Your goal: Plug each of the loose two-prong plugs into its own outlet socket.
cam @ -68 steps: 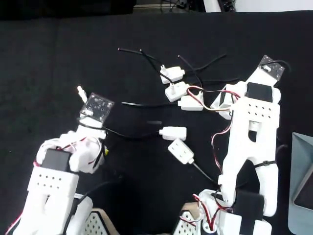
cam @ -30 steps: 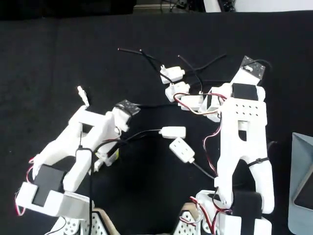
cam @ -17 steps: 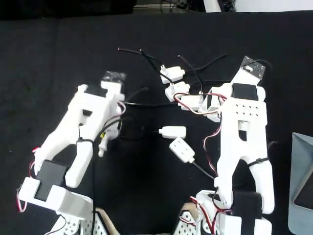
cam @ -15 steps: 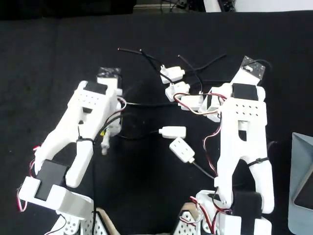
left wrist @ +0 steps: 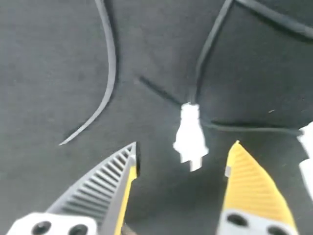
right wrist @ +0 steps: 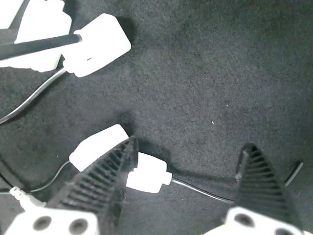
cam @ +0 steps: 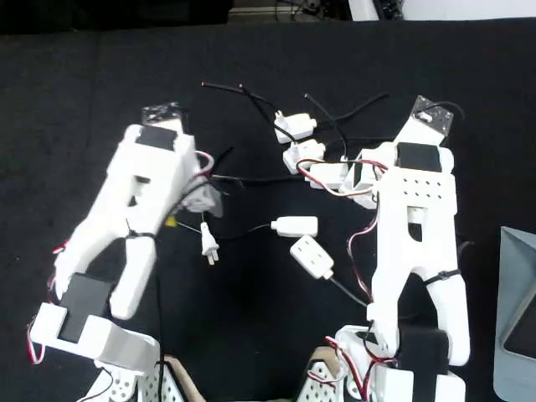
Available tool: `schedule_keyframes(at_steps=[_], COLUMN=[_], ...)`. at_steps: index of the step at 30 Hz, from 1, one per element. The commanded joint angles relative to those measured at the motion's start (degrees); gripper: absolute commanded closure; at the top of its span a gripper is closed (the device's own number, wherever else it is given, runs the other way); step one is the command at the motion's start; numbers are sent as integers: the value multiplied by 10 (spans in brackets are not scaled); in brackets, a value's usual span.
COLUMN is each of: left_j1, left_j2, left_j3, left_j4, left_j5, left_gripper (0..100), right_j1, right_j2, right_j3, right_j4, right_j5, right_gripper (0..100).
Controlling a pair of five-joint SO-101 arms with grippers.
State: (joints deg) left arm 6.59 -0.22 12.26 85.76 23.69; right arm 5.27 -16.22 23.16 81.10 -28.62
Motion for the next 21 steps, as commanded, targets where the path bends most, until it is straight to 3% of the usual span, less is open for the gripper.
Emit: schedule_keyframes(at_steps=[1, 7, 10, 16, 21], left_j1=[-108, -276, -328, -357, -358], left_j2=[-12, -12, -13, -100, -244], left_j3=[-62, -63, -51, 27, 156], left_j4=[82, 86, 66, 29, -26], left_j5=[-113, -207, -251, -334, -346], left_gripper=[708, 708, 712, 840, 855], right_j1=[-52, -184, -258, -373, -434], right_j2=[-25, -21, -21, -20, 15], right_j3=[-18, -22, -22, -23, -44], right_j4=[-2, -8, -17, -23, -25], right_j5=[4, 6, 18, 21, 22], right_gripper=[680, 680, 680, 680, 680])
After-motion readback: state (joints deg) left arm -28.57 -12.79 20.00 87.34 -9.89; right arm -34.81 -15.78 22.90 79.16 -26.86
